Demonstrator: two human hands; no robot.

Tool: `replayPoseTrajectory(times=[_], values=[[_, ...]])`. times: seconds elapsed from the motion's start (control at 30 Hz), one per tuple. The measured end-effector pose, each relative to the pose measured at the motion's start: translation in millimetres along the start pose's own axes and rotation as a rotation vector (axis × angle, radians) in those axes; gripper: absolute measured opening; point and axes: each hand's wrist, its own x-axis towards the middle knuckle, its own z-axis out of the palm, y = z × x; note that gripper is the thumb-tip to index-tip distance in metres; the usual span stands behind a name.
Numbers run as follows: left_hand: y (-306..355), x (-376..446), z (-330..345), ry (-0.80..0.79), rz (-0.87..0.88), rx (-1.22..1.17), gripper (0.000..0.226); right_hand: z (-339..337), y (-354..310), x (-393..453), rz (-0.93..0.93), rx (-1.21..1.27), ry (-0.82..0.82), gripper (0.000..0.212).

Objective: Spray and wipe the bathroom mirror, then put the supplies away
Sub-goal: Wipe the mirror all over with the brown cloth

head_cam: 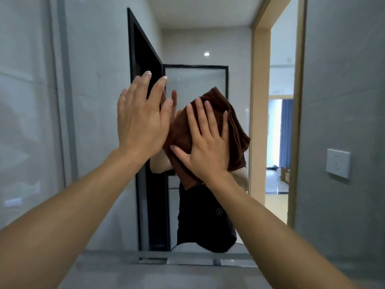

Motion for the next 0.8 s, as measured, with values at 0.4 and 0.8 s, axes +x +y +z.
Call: replayPoseTrajectory(times=[0.4,0.8], values=[[108.4,-30.6,29.8,-0.055,0.134,-0.159,0.049,-45.6,176.2,-79.8,0.303,-0.181,0.03,0.099],[223.2,-91.2,77.8,-0.243,0.303,-0.281,0.054,-59.7,271.4,-194.3,0.491,-0.206,0.036,0.098]])
